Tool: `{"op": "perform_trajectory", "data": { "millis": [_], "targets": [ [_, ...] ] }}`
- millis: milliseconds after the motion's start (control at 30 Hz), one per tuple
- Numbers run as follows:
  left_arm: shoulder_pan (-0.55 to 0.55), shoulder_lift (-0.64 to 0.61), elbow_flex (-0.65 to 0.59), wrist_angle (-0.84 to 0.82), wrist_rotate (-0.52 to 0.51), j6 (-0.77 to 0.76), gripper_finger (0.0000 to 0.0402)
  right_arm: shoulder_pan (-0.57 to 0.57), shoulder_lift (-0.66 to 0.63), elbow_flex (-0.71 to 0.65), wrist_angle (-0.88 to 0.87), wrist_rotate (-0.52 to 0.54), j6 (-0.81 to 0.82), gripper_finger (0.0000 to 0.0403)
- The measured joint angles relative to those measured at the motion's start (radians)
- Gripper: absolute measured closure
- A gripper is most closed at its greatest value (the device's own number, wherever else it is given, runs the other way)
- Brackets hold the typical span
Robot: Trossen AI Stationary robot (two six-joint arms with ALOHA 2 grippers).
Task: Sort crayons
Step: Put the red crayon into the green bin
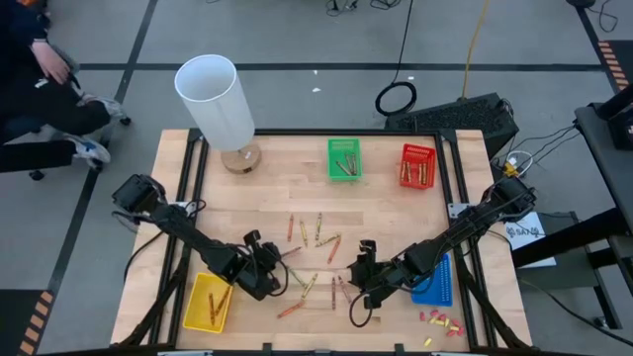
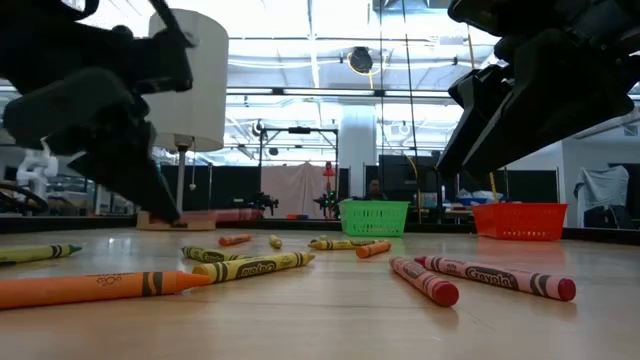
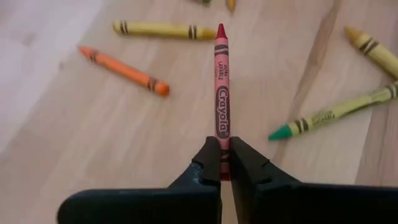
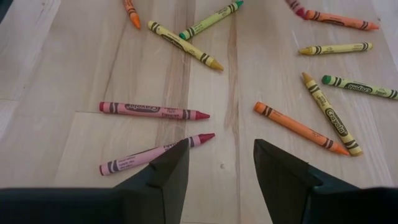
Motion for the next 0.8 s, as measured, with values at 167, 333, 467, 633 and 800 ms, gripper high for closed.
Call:
{"op": "perform_trajectory", "data": {
  "millis": [167,333,467,633,800],
  "targets": [
    [0.001,-0.038,0.001,0.015,-0.036,0.029,0.0394,0.0,0.0,0.0,0.0,0.0,-0.001,0.0238],
    [0.001,-0.081,0.002,0.022,-0.047,0.073,0.0394,0.0,0.0,0.0,0.0,0.001,-0.004,0.0238],
    [0.001,-0.116,0.002,0.046,-0.047,0.136,0.0394,0.0,0.0,0.0,0.0,0.001,-0.004,0.0238],
    [0.001,-0.169,0.002,0.104,-0.049,0.237,0.0394,0.0,0.0,0.0,0.0,0.001,-0.004,0.0238],
    [0.001,-0.23,0.003,0.127,-0.05,0.321,0.0394,0.0,0.0,0.0,-0.001,0.001,-0.004,0.0238]
  ]
}}
